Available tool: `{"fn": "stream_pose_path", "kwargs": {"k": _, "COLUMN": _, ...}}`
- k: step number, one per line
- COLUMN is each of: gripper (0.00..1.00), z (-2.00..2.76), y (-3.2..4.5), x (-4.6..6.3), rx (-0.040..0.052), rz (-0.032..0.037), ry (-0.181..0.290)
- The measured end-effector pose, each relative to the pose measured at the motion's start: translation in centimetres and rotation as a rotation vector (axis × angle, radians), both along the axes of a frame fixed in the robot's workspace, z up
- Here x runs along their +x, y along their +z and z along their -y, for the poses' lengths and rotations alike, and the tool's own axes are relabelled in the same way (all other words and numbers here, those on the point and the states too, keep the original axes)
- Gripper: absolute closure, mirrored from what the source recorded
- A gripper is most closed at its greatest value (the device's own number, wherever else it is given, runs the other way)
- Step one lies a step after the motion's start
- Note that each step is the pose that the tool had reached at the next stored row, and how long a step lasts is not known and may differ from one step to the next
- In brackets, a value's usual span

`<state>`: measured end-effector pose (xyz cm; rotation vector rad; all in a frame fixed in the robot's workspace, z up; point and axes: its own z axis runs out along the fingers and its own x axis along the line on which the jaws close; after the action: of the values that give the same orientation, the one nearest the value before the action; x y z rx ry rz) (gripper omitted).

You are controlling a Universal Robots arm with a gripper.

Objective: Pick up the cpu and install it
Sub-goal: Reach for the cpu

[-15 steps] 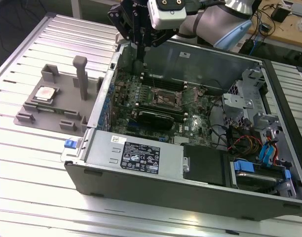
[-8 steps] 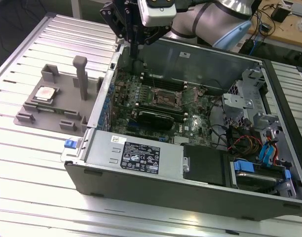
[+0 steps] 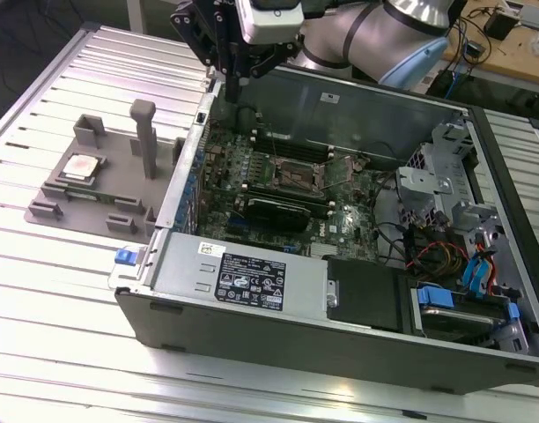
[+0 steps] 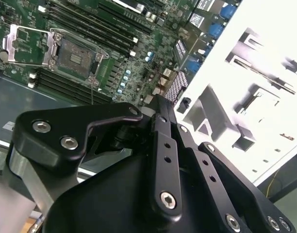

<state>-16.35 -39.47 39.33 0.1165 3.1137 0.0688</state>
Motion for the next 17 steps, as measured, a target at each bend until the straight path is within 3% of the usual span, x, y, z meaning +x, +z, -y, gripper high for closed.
{"fn": "stream_pose_path", "kwargs": {"k": 17, "gripper": 0.89, "z": -0.57, "y": 0.00, "x": -2.8, "rx": -0.0001, "rz": 0.0000, "ry": 0.000}}
